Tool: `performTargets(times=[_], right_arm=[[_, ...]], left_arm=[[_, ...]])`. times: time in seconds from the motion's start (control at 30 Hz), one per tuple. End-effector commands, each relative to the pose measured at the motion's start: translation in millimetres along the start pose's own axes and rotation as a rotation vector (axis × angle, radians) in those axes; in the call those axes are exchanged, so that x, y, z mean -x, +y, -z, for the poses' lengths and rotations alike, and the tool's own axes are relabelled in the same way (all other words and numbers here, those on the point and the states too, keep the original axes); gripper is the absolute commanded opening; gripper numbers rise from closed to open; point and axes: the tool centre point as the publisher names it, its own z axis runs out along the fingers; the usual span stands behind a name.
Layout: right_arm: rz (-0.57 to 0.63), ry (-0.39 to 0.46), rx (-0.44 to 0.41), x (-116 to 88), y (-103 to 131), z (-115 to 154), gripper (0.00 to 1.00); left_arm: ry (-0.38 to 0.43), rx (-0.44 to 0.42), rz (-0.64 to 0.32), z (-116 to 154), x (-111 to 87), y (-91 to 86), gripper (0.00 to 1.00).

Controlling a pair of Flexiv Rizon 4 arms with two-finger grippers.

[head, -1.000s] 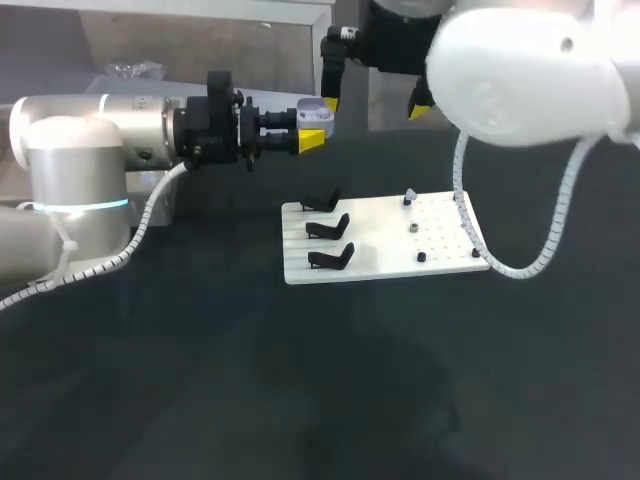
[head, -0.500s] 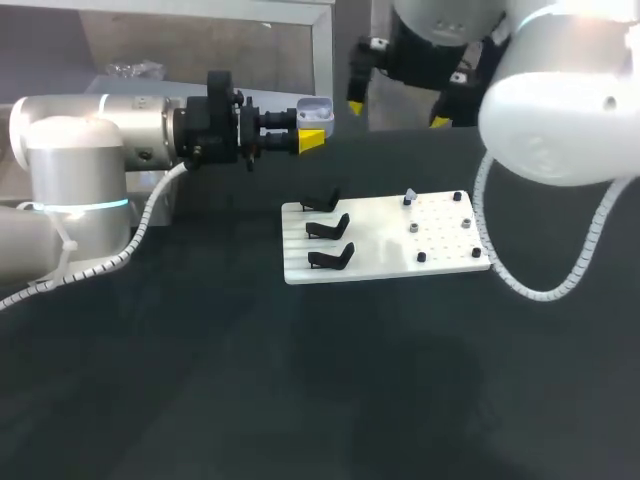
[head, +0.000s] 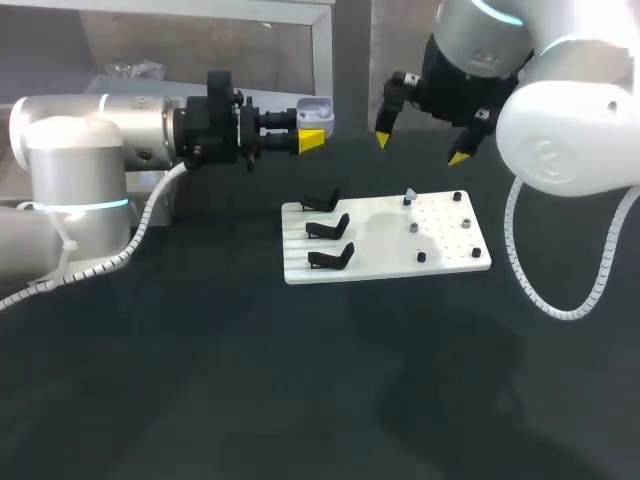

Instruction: Pick up each earbud case from the left stands, insert the matching earbuds, close the lid, and place the case in the box.

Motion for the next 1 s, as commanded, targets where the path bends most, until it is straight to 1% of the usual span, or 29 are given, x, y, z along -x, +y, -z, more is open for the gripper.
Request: performTargets(times=[0.03, 0.1, 0.3, 0.33, 0.47, 0.6, 0.77, 0.8, 0.83, 0.97, 1.0], right_arm=[[0.014, 0.053, 0.001, 7.8, -0.7, -32.7, 1.00], [0.019, 0.080, -0.011, 7.2, -2.6, -42.7, 1.00], [0.029, 0.129, -0.003, 4.4, -11.6, -69.2, 1.00], [0.037, 0.117, 0.000, 4.0, -12.6, -71.6, 1.00], [0.033, 0.135, -0.013, 2.6, -18.1, -84.9, 1.00], [0.018, 0.104, -0.005, 3.6, -24.3, -96.0, 1.00], [0.009, 0.105, -0.016, 5.5, -30.8, -108.7, 1.00], [0.007, 0.102, -0.022, 5.6, -31.2, -109.4, 1.00], [0.008, 0.102, -0.023, 5.6, -31.3, -109.5, 0.95], [0.006, 0.105, -0.024, 4.4, -31.5, -111.5, 0.93], [0.004, 0.106, -0.026, 4.3, -31.3, -111.9, 0.89]], left_arm=[[0.000, -0.001, 0.000, 0.0, 0.0, 0.8, 0.00], [0.000, -0.001, 0.000, 0.0, 0.0, 0.8, 0.00], [0.000, -0.001, 0.000, 0.0, 0.0, 0.8, 0.00], [0.000, -0.001, 0.000, 0.0, 0.0, 0.8, 0.00], [0.000, -0.001, 0.000, 0.0, 0.0, 0.8, 0.00], [0.000, -0.001, 0.000, 0.0, 0.0, 0.8, 0.00], [0.000, -0.001, 0.000, 0.0, 0.0, 0.8, 0.00], [0.000, -0.001, 0.000, 0.0, 0.0, 0.8, 0.00], [0.000, -0.001, 0.000, 0.0, 0.0, 0.8, 0.00], [0.000, -0.001, 0.000, 0.0, 0.0, 0.8, 0.00], [0.000, -0.001, 0.000, 0.0, 0.0, 0.8, 0.00]])
